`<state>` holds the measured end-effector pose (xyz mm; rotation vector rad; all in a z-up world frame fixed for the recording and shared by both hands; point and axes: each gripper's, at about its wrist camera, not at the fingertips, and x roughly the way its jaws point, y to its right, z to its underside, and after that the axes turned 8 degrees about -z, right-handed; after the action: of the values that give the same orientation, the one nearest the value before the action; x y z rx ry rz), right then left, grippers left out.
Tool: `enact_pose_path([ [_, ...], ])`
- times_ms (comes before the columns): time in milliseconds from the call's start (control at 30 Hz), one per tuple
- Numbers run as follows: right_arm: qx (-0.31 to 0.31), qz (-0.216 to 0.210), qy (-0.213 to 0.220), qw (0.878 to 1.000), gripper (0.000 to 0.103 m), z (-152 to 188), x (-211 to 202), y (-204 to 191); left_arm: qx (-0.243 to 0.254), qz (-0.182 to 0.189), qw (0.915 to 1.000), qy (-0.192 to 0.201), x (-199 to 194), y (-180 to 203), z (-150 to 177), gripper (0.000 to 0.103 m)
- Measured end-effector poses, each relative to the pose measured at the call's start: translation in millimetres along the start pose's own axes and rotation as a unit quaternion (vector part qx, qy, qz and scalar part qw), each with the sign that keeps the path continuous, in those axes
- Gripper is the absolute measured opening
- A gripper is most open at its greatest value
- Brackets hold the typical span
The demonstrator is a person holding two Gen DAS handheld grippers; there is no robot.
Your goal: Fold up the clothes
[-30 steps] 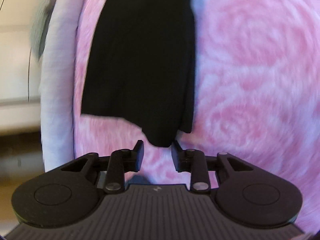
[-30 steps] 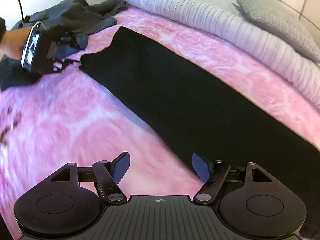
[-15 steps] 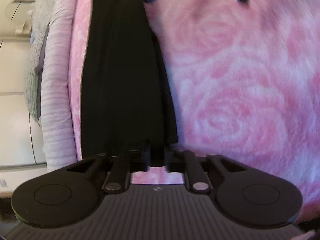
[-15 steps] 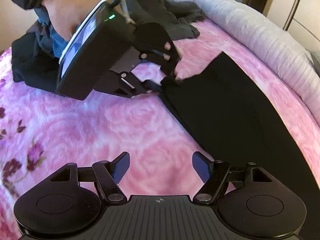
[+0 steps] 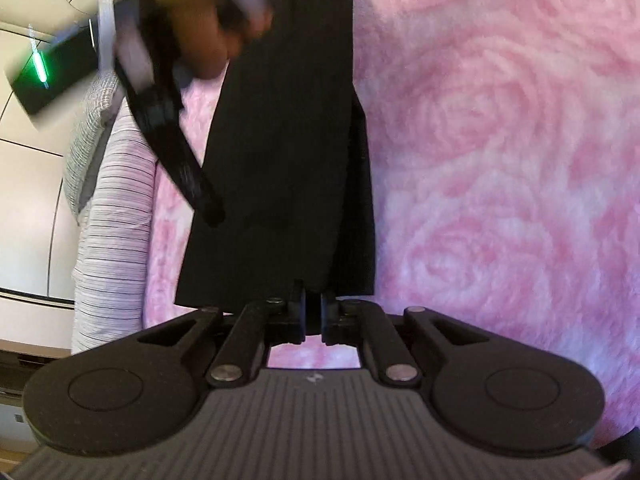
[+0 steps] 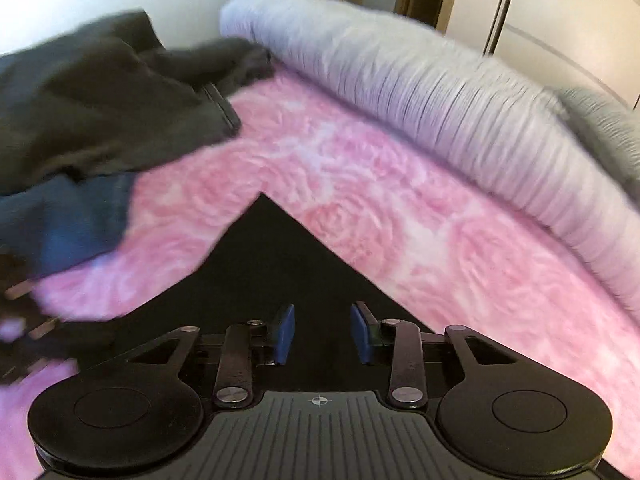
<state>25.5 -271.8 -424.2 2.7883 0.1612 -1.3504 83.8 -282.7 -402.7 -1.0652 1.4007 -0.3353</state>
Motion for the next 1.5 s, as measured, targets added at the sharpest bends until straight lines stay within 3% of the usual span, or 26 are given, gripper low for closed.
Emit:
enact_pose_path([
  [67, 0.036, -0.011, -0.025, 0.999, 0.035, -0.6, 18.3, 15.8, -0.012, 0.001, 0.9999, 0.000, -1.2, -3.6, 1.7, 0.004],
  [200, 0.043, -0.007, 0.027, 0.999, 0.035, 3.6, -27.1, 11.2, -0.065, 0.015, 0.9978, 0.005, 1.7, -32.8, 4.5, 0.004],
  [300, 0.003, -0.007, 0.092, 0.996, 0.035, 29.3, -92.7, -23.7, -0.114, 0.046, 0.9923, 0.013, 2.9, -60.6, 11.7, 0.004],
  [400, -0.071, -0.041, 0.089, 0.993, 0.035, 63.5, -124.8, -81.2, -0.154, 0.065, 0.9857, 0.019, 5.7, -87.4, 16.2, 0.004],
  [500, -0.184, -0.024, 0.047, 0.982, 0.035, 92.9, -102.4, -128.1, -0.160, 0.070, 0.9843, 0.026, 5.5, -104.5, 15.7, 0.005],
  [633, -0.288, 0.058, 0.008, 0.956, 0.035, 108.7, -52.4, -145.2, -0.138, 0.072, 0.9873, 0.032, -3.0, -100.9, 12.6, 0.004],
  [733, -0.312, 0.075, -0.004, 0.947, 0.032, 110.0, -34.0, -140.9, -0.129, 0.075, 0.9882, 0.035, -6.1, -93.7, 14.8, 0.004],
  [767, -0.313, 0.073, -0.009, 0.947, 0.002, 109.3, -31.0, -139.2, -0.128, 0.076, 0.9882, 0.036, -7.5, -91.9, 15.3, 0.004],
  [1000, -0.320, 0.069, -0.015, 0.945, 0.001, 101.8, -19.5, -151.8, -0.103, 0.081, 0.9909, 0.030, -13.9, -75.8, 15.1, 0.005],
  [1100, -0.337, 0.075, -0.010, 0.938, 0.010, 111.2, -24.0, -153.9, -0.089, 0.078, 0.9928, 0.016, -5.5, -62.0, 12.9, 0.005],
  [1167, -0.330, 0.059, -0.010, 0.942, 0.016, 116.6, -35.2, -154.3, -0.077, 0.075, 0.9942, 0.001, 3.2, -50.3, 11.1, 0.005],
  [1367, -0.181, 0.055, -0.049, 0.981, 0.024, 147.0, -97.0, -112.7, -0.024, 0.085, 0.9950, -0.045, 14.4, -13.1, 5.3, 0.009],
  [1433, -0.128, 0.074, -0.062, 0.987, 0.027, 167.9, -127.8, -90.7, -0.040, 0.090, 0.9932, -0.062, 8.7, -19.2, -0.7, 0.030],
  [1500, -0.070, 0.109, -0.075, 0.989, 0.031, 193.4, -161.5, -64.9, -0.070, 0.098, 0.9901, -0.072, 1.4, -29.9, -9.2, 0.037],
])
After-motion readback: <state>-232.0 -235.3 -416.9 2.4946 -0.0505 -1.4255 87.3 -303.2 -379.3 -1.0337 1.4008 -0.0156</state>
